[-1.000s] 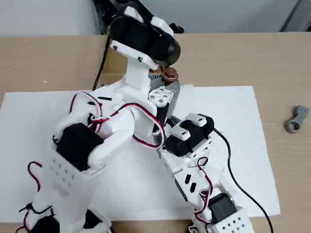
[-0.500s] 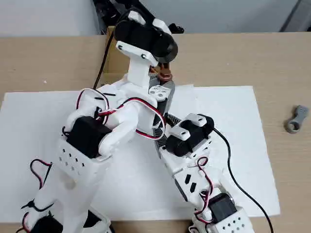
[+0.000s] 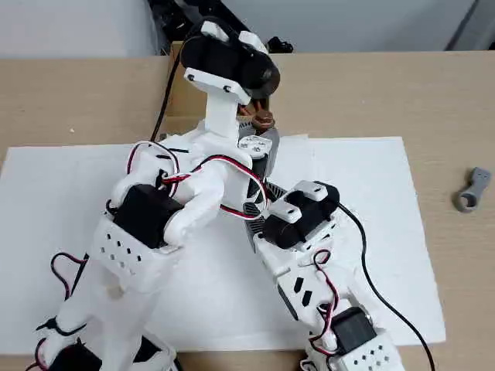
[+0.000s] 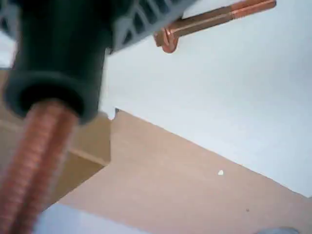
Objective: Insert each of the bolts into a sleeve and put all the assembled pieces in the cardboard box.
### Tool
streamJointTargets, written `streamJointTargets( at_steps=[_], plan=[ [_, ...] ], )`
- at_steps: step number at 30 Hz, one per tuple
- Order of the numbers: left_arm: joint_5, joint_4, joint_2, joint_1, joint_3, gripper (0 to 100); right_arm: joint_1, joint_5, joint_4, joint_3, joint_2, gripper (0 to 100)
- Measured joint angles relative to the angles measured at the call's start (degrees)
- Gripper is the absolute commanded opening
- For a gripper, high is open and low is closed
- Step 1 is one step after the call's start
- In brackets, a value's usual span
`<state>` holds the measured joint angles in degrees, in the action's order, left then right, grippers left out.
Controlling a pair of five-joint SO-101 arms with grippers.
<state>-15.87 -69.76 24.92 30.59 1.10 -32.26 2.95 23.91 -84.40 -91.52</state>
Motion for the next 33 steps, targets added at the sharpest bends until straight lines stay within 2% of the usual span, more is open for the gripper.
streamJointTargets(
  at_steps=[17, 29, 33],
  plan=[
    [-2.1, 1.4, 0.5, 1.3, 5.8, 1, 0.0, 0.0, 0.1, -0.7, 0.1, 0.4],
    [1.5, 2.7, 14.9, 3.1, 21.6, 1, 0.1, -0.1, 0.3, -0.4, 0.2, 0.4],
    [1.5, 4.1, 15.7, 3.1, 23.6, 9, 0.1, -0.2, 0.3, -0.5, 0.2, 0.4]
  ],
)
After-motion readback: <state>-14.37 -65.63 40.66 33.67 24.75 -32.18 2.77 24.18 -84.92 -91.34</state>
